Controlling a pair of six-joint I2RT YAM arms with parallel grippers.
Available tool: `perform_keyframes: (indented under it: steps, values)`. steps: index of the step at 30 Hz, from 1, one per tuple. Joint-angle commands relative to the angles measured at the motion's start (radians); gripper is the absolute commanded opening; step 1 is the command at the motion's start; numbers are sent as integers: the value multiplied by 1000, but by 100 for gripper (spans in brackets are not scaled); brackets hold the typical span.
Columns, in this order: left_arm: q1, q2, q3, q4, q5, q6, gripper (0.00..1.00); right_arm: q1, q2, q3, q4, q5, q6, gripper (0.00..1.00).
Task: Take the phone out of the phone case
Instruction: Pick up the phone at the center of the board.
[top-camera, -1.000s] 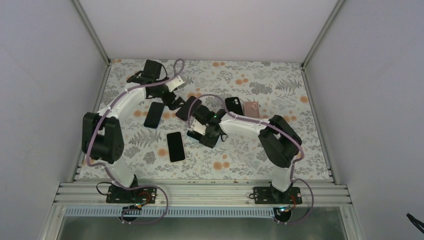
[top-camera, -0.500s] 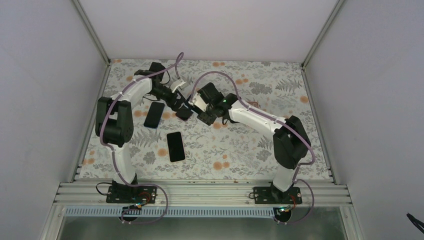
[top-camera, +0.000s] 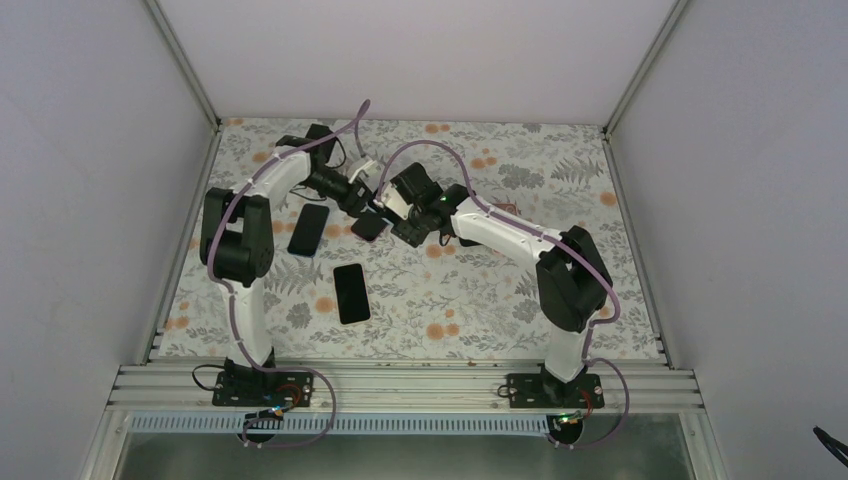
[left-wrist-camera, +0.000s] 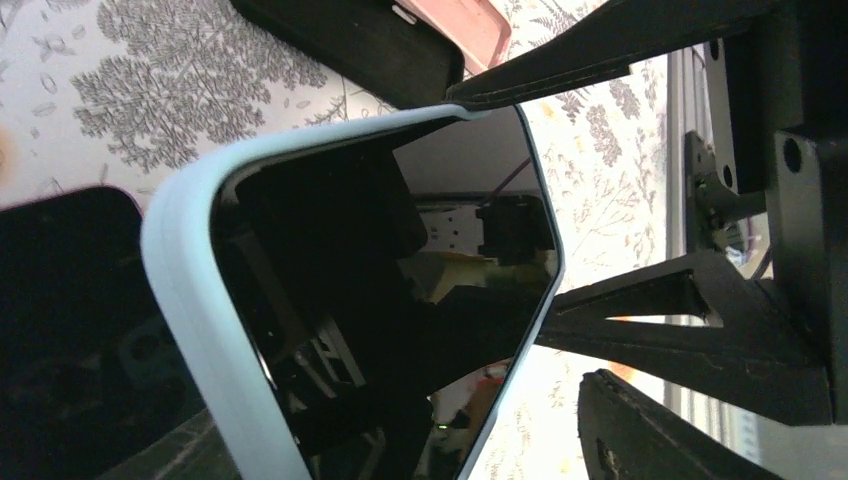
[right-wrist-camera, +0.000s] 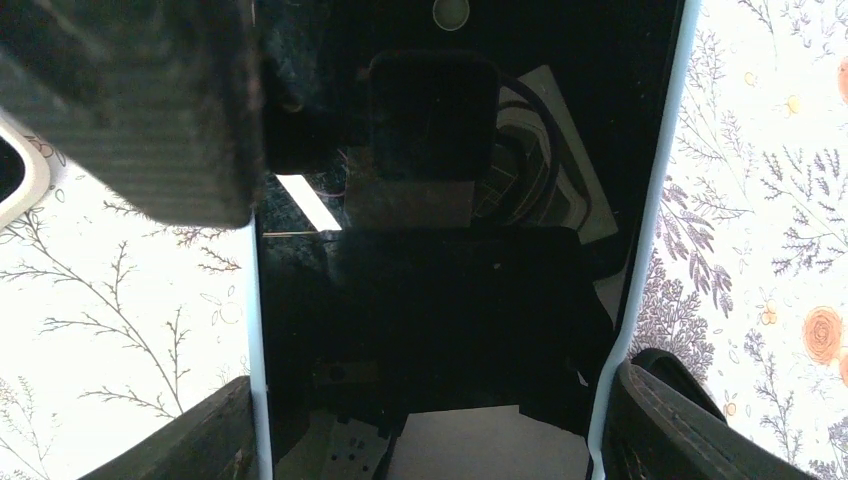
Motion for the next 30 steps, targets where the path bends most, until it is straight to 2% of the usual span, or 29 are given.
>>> perform_keyframes:
  steps: [1,5,10,20,21,23,25,26,30]
  values:
    - [-9,28,30,-43,54,29,67,10,-13,27,73,40,-11,44]
    - [-18,48,54,-60,70,35,49,11,-26,26,77,35,-16,44]
    - [-25,59,90,-73,79,28,33,16,-36,16,75,24,-24,43]
    - [-26,95,148,-134,115,48,33,32,-46,15,78,27,-29,43]
    - [-26,98,150,-138,116,51,32,33,-46,15,79,29,-29,43]
    - [-28,101,149,-139,115,55,21,34,-48,15,79,30,-29,44]
    - [-29,101,146,-132,106,51,5,34,-49,15,77,27,-29,54]
    - [-30,101,147,-130,102,51,4,34,-52,14,75,20,-30,62]
    - [-29,91,146,-123,95,57,2,15,-80,-3,55,-32,-28,81]
